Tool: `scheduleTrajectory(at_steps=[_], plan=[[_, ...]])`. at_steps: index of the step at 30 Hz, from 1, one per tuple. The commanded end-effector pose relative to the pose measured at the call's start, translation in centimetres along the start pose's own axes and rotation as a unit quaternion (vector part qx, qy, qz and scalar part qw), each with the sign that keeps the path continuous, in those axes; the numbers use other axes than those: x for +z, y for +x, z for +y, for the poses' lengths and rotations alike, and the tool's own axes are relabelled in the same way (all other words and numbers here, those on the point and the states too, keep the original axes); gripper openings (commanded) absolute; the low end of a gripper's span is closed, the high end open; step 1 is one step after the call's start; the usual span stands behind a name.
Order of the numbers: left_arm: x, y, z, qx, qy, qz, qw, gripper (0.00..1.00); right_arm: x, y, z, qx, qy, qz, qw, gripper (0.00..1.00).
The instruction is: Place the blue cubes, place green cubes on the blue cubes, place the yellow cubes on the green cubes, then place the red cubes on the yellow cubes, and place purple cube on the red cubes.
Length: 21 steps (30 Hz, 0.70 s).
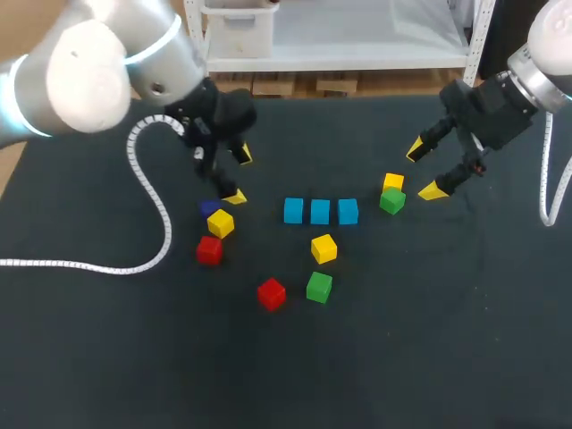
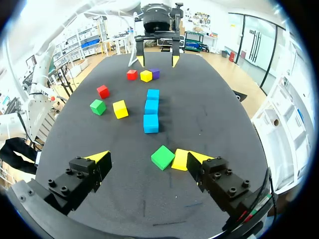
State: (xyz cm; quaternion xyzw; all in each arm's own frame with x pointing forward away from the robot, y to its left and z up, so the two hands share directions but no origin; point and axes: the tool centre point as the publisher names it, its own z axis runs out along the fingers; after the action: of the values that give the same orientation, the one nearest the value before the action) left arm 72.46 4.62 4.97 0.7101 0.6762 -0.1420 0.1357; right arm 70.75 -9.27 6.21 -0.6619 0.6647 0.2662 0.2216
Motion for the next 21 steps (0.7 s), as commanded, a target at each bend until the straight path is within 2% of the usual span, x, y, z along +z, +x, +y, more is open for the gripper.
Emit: scheduleTrajectory(at_steps=[1, 8, 21], plan=[[-1.6, 1.4, -1.2, 0.003, -0.013, -0.025, 1.000, 1.00, 0.0, 0.0, 0.0, 0.000, 0.000, -0.001, 1.000, 1.00], [-3.8, 2.2, -1.2, 0.005, -0.016, -0.057, 0.998, 1.00, 0.0, 0.0, 0.0, 0.000, 0.000, -0.001, 1.000, 1.00], [-5.8, 1.6, -0.8, 0.024, -0.016, -0.068, 0.997, 1.00, 0.0, 0.0, 0.0, 0.000, 0.000, -0.001, 1.000, 1.00]])
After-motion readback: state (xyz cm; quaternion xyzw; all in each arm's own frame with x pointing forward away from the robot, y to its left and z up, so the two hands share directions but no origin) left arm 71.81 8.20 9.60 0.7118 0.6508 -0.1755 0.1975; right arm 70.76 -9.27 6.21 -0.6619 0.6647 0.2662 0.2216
